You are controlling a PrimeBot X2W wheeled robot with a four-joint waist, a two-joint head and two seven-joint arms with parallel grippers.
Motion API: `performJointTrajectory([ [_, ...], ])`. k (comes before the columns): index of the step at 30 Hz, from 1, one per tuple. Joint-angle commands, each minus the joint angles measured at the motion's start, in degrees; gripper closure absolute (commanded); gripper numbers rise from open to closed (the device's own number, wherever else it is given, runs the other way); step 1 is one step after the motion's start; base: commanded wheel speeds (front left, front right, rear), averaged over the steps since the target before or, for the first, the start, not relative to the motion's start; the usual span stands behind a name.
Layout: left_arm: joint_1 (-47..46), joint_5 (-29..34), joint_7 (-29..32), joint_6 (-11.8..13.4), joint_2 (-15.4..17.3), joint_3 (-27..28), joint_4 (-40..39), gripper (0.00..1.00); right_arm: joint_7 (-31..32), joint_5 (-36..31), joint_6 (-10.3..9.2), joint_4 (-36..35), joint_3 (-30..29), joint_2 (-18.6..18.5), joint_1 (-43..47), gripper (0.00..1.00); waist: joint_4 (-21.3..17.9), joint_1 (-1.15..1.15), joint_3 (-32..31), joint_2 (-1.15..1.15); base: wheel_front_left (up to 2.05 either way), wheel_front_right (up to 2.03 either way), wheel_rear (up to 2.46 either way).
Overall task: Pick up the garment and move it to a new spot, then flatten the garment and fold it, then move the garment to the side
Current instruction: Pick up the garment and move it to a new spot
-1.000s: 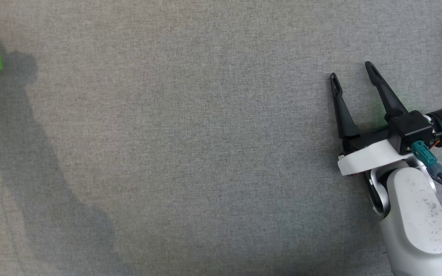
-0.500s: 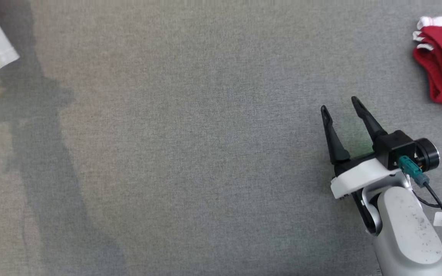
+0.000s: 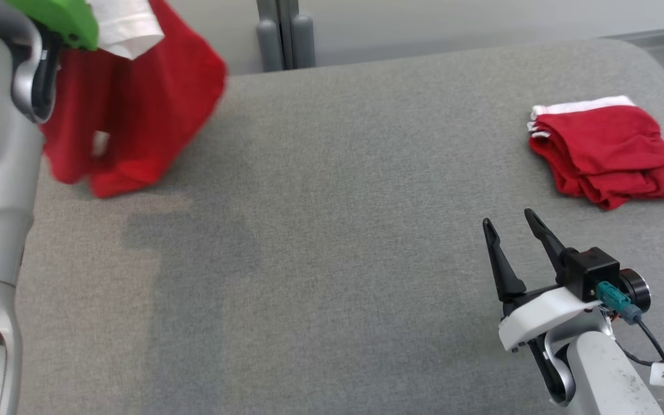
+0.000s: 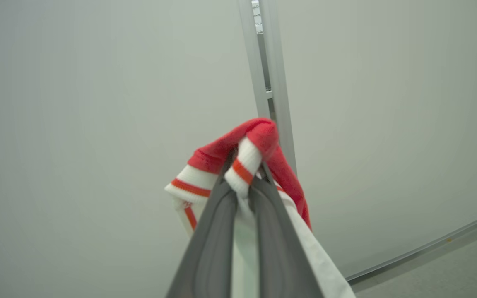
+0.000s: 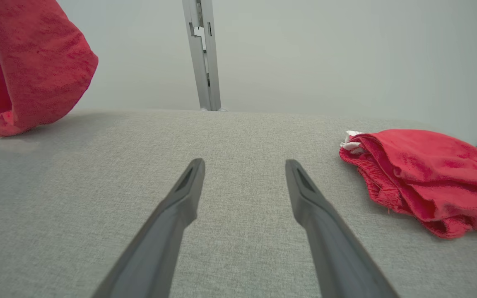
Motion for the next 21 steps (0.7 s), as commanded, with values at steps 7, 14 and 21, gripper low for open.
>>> performJointTrajectory([
  [7,-3.3,-3.1,2.4,0.2,-5.2,-1.6,-4.9,1.0,-0.3,2.1,-0.09,-0.3,-0.4,-0.2,1.3,0.0,-5.7,0.0,-7.0,-0.01,0.0,0.0,0.0],
  [14,3.1,-5.4,2.3,1.3,-6.5,-1.1,-4.0,1.0,-0.3,2.8,-0.09,-0.6,-1.1,-0.2,1.0,0.0,-6.0,0.0,-5.4,-0.01,0.0,0.0,0.0],
  [21,17.7,-9.7,-0.9,1.8,-5.6,1.2,0.7,1.0,-0.3,2.3,-0.09,-0.9,-3.0,-0.2,1.7,0.0,-4.8,0.0,-3.9,-0.01,0.0,0.0,0.0],
])
